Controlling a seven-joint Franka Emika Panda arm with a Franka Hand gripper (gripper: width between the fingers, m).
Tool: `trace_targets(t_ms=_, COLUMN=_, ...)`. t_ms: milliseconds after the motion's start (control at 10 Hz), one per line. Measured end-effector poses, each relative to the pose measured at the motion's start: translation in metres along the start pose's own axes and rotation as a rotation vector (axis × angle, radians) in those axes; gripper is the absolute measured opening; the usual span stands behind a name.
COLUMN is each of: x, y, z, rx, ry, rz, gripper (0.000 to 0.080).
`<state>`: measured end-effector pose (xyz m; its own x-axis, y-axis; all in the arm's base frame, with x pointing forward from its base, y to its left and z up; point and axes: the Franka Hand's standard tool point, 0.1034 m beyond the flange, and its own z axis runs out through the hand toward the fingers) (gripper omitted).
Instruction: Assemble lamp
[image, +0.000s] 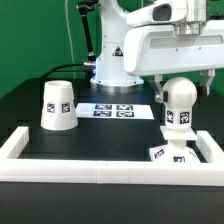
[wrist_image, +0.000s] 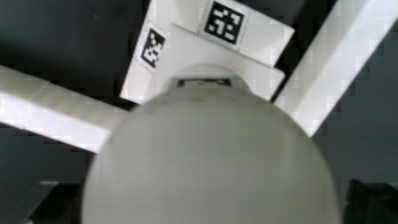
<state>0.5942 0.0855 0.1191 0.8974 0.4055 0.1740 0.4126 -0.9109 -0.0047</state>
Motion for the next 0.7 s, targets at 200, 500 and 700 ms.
trace_targets(t_ms=200, x=-0.0003, y=0.0031, z=-0.0004, rx=-0.002, ry=0.001, rz=0.002, gripper=0.0699)
trace_targets(t_ms=500, x=0.0007, y=0.0004, z=-0.0004, rx=0.000, ry=0.001, rz=0.001, gripper=0.0571)
trace_targets(t_ms=700, x=0.0008, y=-0.0003, z=-0.0003, rx=0.001, ry=0.002, rz=0.025, gripper=0.0576)
